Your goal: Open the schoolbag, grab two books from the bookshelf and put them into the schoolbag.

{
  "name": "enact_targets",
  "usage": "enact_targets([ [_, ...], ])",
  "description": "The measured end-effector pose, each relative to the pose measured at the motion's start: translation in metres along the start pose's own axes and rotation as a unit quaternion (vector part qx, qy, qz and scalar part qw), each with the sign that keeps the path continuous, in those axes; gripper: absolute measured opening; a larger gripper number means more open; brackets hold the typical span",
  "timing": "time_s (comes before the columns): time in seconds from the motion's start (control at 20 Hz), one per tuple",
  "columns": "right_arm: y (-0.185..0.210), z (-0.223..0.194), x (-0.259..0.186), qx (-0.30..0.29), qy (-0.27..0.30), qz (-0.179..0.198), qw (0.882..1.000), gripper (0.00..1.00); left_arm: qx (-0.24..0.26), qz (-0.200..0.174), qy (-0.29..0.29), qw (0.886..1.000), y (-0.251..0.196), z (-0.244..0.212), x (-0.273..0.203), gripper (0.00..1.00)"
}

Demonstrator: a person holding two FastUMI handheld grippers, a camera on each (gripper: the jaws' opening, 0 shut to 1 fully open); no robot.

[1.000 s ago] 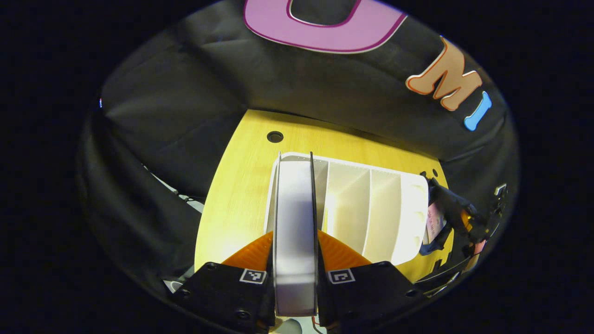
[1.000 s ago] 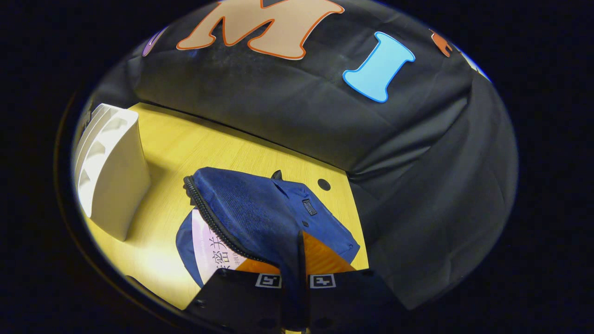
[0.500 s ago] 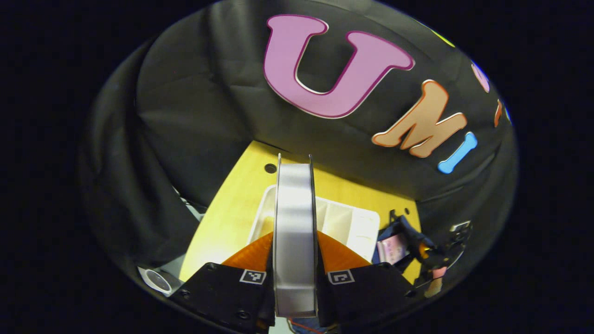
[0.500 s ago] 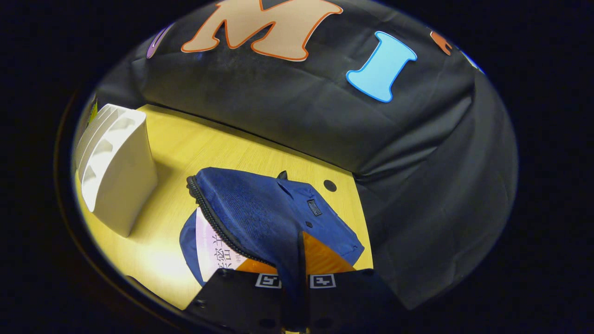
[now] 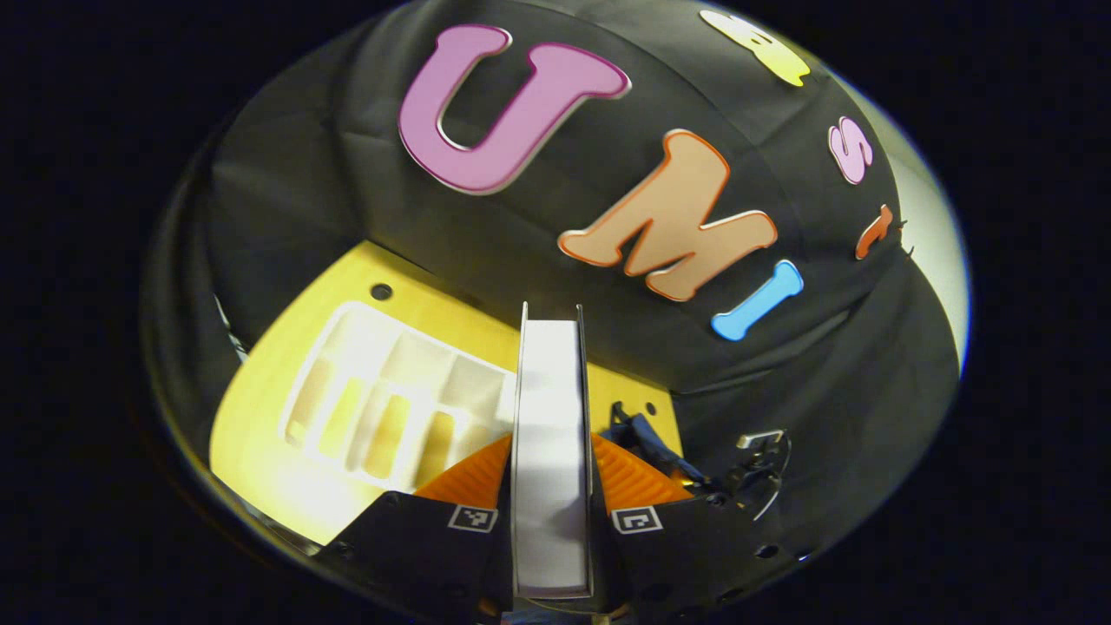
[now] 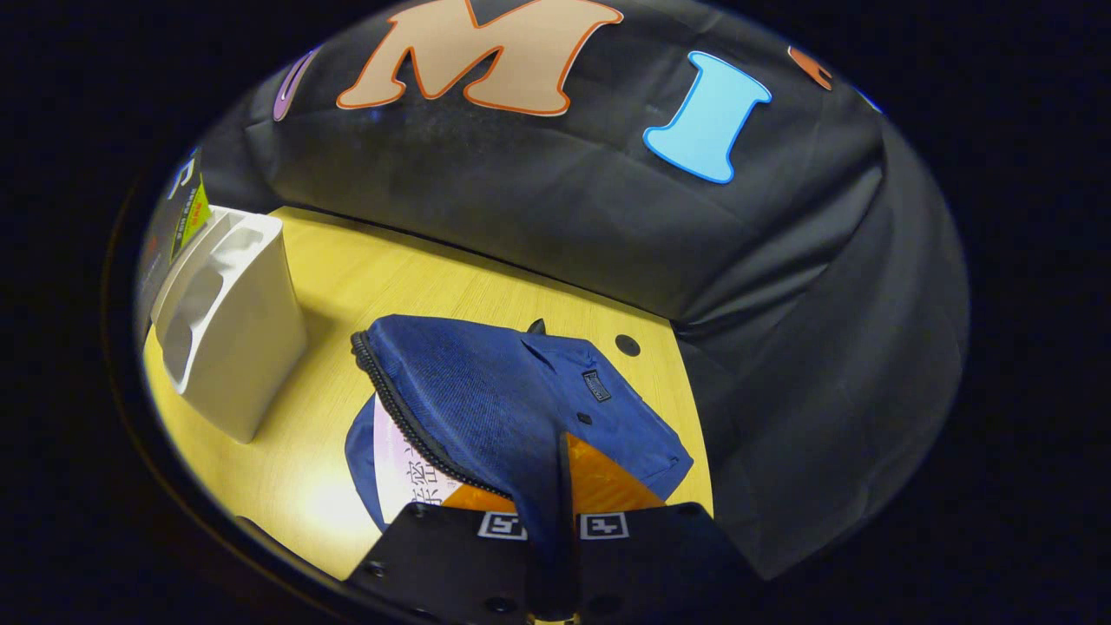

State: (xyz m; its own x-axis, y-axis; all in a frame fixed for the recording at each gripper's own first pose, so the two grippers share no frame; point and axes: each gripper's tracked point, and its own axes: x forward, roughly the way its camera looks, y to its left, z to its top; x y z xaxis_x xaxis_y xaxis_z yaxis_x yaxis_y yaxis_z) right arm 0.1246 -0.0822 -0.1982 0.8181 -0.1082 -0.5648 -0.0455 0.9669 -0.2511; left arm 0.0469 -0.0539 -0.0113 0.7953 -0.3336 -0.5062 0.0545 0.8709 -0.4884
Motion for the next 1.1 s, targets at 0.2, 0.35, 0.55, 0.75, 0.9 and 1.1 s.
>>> enact_targets([
  [0.2, -0.005, 0.0, 0.001, 0.013, 0.002, 0.011, 1.0, 0.06, -0.037, -0.035, 0.017, 0.999, -0.04, -0.063, 0.05, 0.34],
  [0.35, -0.008, -0.001, 0.003, 0.032, 0.004, 0.018, 0.999, 0.06, -0.058, -0.046, 0.029, 0.997, -0.059, -0.102, 0.086, 0.33],
  [0.55, -0.006, -0.002, 0.003, 0.038, 0.006, 0.028, 0.999, 0.07, -0.071, -0.034, 0.027, 0.997, -0.073, -0.141, 0.132, 0.34],
  [0.75, -0.004, -0.006, 0.002, 0.038, 0.007, 0.038, 0.999, 0.07, -0.042, -0.034, 0.02, 0.998, -0.087, -0.169, 0.175, 0.33],
  [0.9, -0.002, -0.006, 0.002, 0.037, 0.006, 0.042, 0.998, 0.07, -0.03, -0.041, -0.003, 0.999, -0.098, -0.183, 0.2, 0.31],
  [1.1, -0.002, -0.007, -0.001, 0.046, 0.006, 0.045, 0.998, 0.07, -0.028, -0.06, -0.006, 0.998, -0.11, -0.214, 0.229, 0.33],
])
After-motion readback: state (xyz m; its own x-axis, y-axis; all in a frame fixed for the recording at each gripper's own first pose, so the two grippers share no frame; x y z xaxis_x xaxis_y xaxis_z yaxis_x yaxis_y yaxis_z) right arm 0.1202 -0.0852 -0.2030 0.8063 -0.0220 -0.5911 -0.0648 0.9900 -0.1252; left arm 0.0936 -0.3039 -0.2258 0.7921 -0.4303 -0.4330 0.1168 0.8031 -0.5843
